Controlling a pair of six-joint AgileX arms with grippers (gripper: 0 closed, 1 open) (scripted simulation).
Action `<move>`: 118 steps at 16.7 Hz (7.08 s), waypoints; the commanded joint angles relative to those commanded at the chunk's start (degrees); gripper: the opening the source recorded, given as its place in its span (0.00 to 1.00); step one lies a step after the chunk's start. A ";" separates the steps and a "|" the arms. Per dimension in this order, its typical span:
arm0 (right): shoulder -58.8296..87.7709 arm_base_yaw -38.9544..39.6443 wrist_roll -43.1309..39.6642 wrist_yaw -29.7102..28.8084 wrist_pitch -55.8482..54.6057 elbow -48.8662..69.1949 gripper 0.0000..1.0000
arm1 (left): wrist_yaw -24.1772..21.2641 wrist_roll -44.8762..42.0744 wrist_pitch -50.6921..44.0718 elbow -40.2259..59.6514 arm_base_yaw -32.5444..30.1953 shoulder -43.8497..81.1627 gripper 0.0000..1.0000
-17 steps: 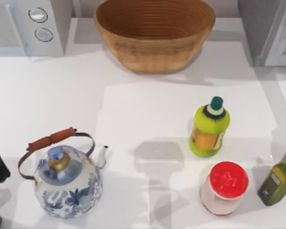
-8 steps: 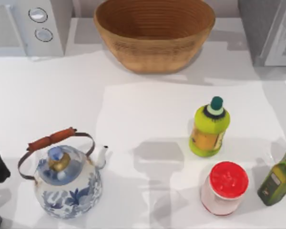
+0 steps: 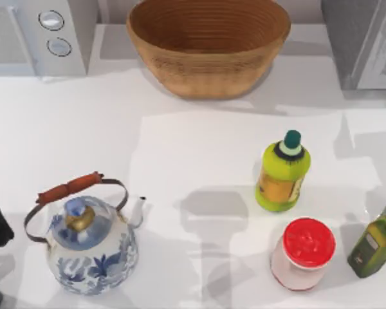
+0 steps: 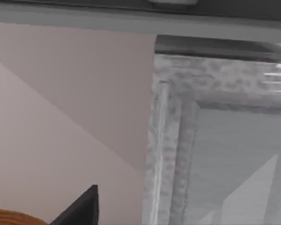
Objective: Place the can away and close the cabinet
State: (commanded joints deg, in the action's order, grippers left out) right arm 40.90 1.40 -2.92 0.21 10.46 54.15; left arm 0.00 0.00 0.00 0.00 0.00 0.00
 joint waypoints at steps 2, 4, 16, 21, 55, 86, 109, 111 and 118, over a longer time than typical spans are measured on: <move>-10.38 -0.44 0.24 0.33 -3.01 -14.75 1.00 | 0.00 0.00 0.00 0.00 0.00 0.00 1.00; -19.68 -0.79 0.68 0.45 -5.51 -27.26 1.00 | 0.00 0.00 0.00 0.00 0.00 0.00 1.00; -40.90 -1.40 2.92 -0.21 -10.46 -54.15 1.00 | 0.00 0.00 0.00 0.00 0.00 0.00 1.00; -38.75 -2.70 2.93 1.57 -12.00 -53.83 1.00 | 0.00 0.00 0.00 0.00 0.00 0.00 1.00; 47.63 -60.57 4.12 58.86 -66.27 -21.80 1.00 | 0.00 0.00 0.00 0.00 0.00 0.00 1.00; 37.26 -48.63 6.10 47.18 13.23 45.81 1.00 | 0.00 0.00 0.00 0.00 0.00 0.00 1.00; 33.11 23.91 4.07 -26.07 14.85 44.38 1.00 | 0.00 0.00 0.00 0.00 0.00 0.00 1.00; 32.15 22.55 3.43 -27.01 15.22 44.64 1.00 | 0.00 0.00 0.00 0.00 0.00 0.00 1.00; 40.31 18.01 3.47 -22.66 12.77 50.37 1.00 | 0.00 0.00 0.00 0.00 0.00 0.00 1.00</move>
State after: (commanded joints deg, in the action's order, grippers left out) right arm 81.21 19.40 0.55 -22.45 23.22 104.52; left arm 0.00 0.00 0.00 0.00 0.00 0.00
